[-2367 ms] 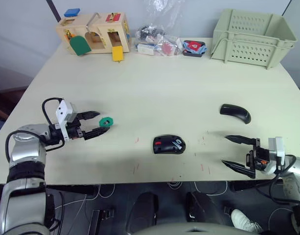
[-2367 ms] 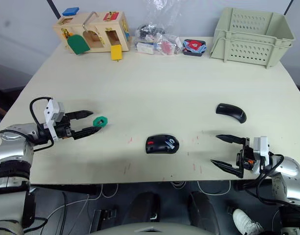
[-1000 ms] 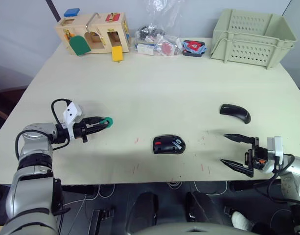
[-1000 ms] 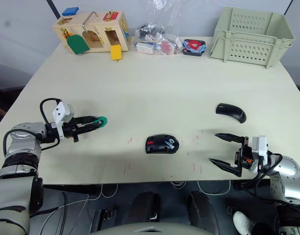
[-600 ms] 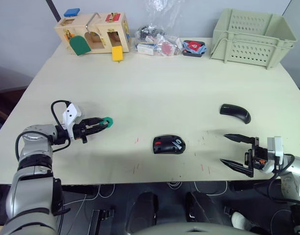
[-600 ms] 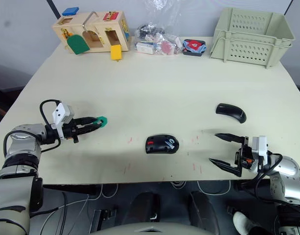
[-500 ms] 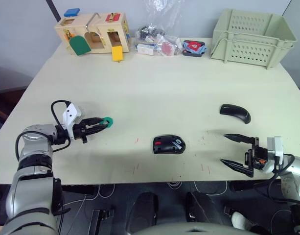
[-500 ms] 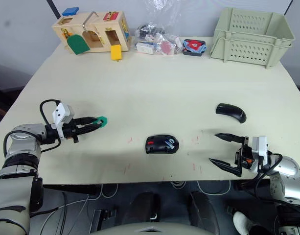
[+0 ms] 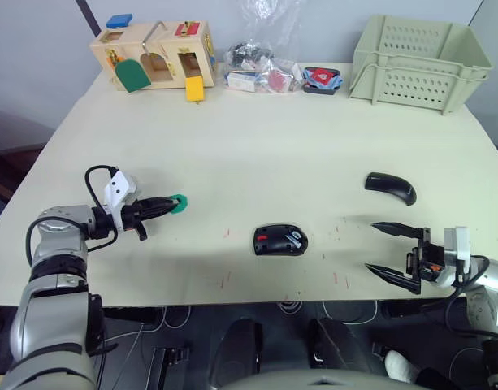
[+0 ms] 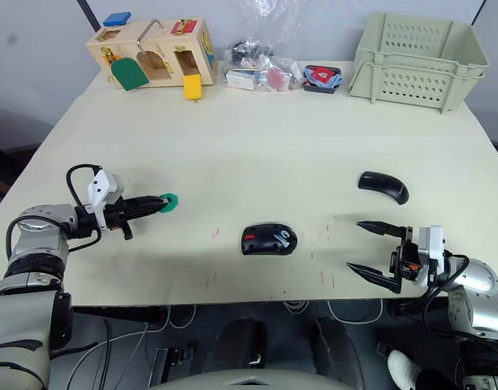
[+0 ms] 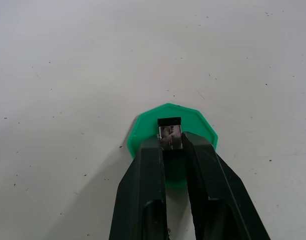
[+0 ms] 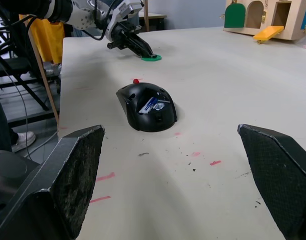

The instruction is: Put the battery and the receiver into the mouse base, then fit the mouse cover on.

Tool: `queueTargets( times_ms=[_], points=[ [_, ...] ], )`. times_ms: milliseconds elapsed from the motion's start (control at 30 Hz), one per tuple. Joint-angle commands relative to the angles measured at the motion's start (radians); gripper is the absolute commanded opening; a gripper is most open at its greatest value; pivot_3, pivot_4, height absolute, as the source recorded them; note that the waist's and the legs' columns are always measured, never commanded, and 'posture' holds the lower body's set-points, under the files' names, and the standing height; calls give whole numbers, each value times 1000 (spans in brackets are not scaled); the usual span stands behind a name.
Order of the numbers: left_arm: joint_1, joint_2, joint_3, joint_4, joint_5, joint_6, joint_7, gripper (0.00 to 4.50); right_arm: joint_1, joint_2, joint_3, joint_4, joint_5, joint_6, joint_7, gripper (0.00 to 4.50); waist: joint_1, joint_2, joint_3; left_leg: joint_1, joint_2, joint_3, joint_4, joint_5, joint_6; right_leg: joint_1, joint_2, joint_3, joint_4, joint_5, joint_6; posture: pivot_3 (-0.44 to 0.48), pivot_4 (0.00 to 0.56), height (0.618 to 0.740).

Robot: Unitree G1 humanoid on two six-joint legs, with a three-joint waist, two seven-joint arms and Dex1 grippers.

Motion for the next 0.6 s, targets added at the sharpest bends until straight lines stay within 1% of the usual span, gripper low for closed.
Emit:
queueTargets(
  times_ms=[33, 300, 600],
  points=[
    [-4, 6, 1, 16, 9, -11, 3, 41, 3, -6, -15, -30, 11, -16, 4, 4500, 0, 0, 0, 0, 0, 0, 0, 0, 0, 0, 0, 0, 0, 0, 0, 0, 150, 740],
    [1, 11, 5, 19, 6, -21, 5, 41, 3, -4, -17, -35, 23, -12, 13, 4500, 0, 0, 0, 0, 0, 0, 0, 0, 0, 0, 0, 0, 0, 0, 0, 0, 150, 740],
    [-10, 35, 17, -4, -11, -16, -31, 41, -11, 11, -15, -60, 49, -5, 15, 4500, 0, 0, 0, 0, 0, 0, 0, 0, 0, 0, 0, 0, 0, 0, 0, 0, 150, 740]
  ],
)
